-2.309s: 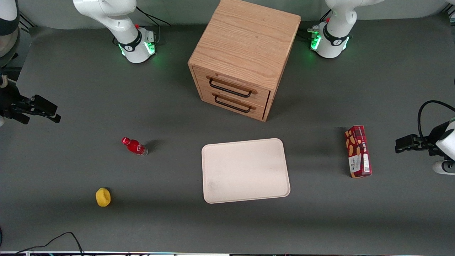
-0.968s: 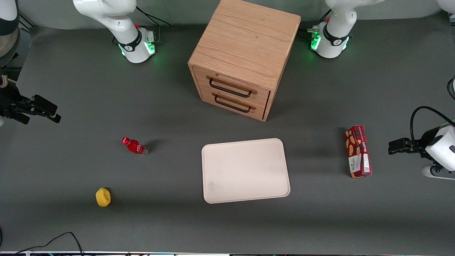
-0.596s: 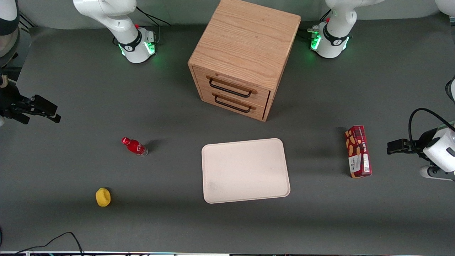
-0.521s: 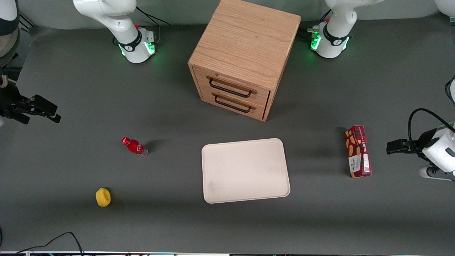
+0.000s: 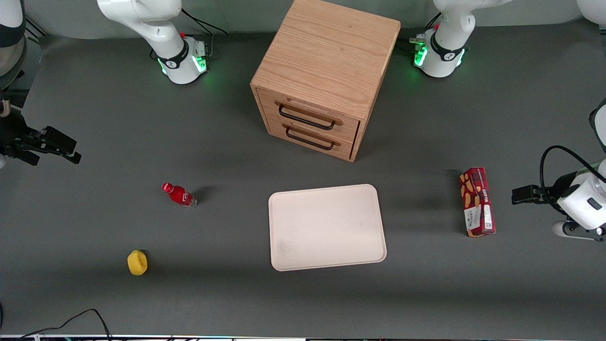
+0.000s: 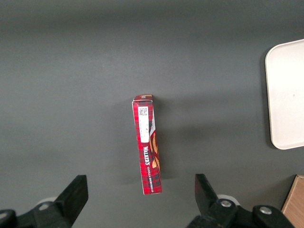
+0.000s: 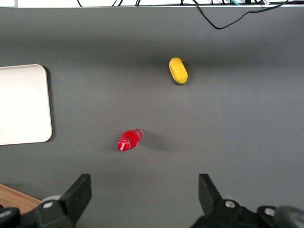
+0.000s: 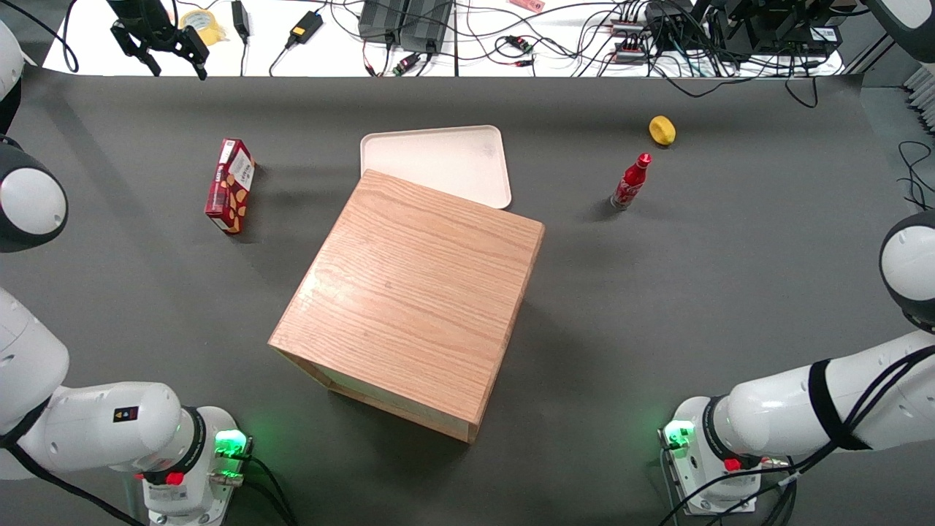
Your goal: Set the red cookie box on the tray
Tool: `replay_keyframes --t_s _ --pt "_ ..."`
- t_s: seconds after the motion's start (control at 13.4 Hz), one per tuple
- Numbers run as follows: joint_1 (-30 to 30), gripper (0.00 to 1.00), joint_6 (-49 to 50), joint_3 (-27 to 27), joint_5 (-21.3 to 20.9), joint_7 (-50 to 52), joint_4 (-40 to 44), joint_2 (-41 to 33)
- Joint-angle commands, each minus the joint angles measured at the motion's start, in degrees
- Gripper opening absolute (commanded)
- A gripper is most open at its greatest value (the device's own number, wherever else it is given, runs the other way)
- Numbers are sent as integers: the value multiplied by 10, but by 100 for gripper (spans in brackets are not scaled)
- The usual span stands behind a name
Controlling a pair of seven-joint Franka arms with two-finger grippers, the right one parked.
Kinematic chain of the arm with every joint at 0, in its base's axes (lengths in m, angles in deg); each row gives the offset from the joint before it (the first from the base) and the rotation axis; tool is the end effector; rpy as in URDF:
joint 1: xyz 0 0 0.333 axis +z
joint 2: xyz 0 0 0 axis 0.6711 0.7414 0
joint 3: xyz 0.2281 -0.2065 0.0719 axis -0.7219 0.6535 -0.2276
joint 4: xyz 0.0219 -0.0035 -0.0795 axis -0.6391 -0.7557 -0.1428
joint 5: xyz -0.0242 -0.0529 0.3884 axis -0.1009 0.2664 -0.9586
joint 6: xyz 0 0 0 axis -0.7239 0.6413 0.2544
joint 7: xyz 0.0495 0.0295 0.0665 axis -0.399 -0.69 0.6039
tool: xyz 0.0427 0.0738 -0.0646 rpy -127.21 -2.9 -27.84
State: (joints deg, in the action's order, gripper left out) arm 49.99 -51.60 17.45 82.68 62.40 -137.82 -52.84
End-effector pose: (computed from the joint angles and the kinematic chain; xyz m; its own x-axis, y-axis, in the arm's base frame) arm 0.6756 0.0124 0.4953 0.9915 -0.1110 -0.0684 -0.1112 -0.9938 0.0017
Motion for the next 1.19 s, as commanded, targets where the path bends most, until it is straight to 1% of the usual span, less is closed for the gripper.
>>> replay_keyframes --t_s 0.0,0.15,0.3,0.37,0.45,0.6,0.67,0.89,0.97,1.12 --pt "0 100 -9 -2 -1 0 -16 -12" --pt "0 100 -10 -2 -2 -1 -17 -13" --pt "1 100 -24 -2 -4 -3 -50 -19" --pt "2 100 -61 -3 -4 -3 -99 -35" --pt "7 100 -116 -3 -4 -2 -165 -59" --pt "32 100 -256 -4 -4 -3 -314 -103" --pt "39 100 -298 -4 -4 -3 -350 -103" --pt "43 100 -380 -5 -4 -2 -406 -75" --pt "40 100 -403 -4 -4 7 -413 -61" --pt "33 100 -418 -4 2 16 -411 -41"
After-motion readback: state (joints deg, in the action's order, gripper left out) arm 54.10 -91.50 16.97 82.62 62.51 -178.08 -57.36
